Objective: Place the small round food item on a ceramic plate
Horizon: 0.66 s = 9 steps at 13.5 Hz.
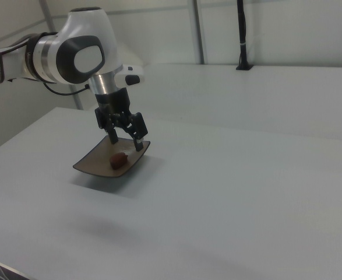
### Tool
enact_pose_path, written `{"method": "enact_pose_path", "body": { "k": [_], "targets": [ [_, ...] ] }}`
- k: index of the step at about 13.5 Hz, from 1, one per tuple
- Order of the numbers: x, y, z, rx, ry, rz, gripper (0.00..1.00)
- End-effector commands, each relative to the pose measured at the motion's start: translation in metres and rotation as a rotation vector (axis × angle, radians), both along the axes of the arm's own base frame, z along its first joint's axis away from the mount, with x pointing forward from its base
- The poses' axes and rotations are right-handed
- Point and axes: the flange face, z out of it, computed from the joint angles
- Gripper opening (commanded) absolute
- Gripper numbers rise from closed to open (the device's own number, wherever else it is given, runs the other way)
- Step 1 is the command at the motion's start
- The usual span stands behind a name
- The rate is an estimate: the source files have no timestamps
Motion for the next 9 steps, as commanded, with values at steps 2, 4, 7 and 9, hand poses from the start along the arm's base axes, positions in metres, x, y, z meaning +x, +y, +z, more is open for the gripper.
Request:
{"method": "enact_pose_path", "body": {
  "k": [2, 4, 7, 9],
  "targets": [
    [-0.007, -0.011, 0.001, 0.052, 0.004, -0.005, 1.00],
    [-0.006, -0.010, 0.001, 0.073, 0.002, -0.010, 1.00],
    [-0.008, -0.018, 0.003, 0.063, 0.005, 0.011, 1.00],
    [-0.007, -0.023, 0.005, 0.064, -0.003, 0.042, 1.00]
  ]
}}
